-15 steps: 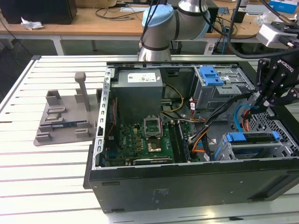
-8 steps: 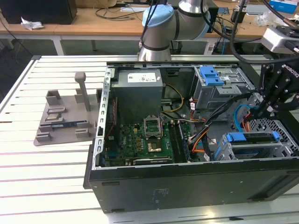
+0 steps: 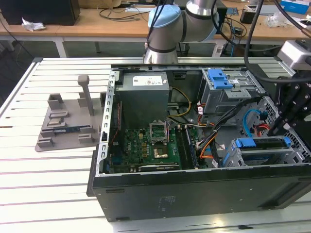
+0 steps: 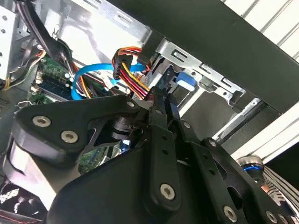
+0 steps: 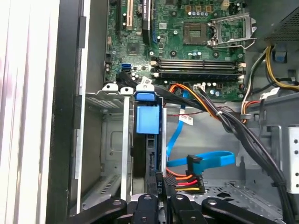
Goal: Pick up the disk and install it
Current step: 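Insert the first disk wire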
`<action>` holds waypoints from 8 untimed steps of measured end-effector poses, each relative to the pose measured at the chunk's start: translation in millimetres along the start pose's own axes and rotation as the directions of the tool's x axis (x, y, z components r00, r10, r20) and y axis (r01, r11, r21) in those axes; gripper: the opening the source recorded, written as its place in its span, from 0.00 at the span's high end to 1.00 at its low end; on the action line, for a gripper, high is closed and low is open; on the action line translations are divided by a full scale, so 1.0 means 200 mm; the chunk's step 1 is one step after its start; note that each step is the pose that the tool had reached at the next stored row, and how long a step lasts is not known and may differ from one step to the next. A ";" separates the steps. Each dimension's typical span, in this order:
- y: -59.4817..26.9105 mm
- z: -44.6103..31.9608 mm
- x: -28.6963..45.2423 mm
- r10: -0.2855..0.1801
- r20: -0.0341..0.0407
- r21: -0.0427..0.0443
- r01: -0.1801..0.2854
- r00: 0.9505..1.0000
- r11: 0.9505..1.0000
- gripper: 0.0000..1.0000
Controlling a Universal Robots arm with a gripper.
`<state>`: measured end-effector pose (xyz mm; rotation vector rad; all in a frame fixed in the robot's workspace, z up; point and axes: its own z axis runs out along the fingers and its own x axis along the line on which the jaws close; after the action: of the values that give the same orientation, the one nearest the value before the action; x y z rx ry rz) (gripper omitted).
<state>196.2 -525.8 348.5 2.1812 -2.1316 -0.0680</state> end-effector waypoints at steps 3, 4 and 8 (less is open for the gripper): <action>-0.001 0.020 0.011 0.000 0.000 0.000 0.000 1.000 1.000 0.83; -0.002 0.024 0.011 0.000 0.000 0.000 0.000 1.000 1.000 0.83; -0.003 0.033 0.011 0.000 0.000 0.000 0.000 1.000 1.000 0.83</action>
<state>196.2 -528.1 341.9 2.1811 -2.1315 -0.0678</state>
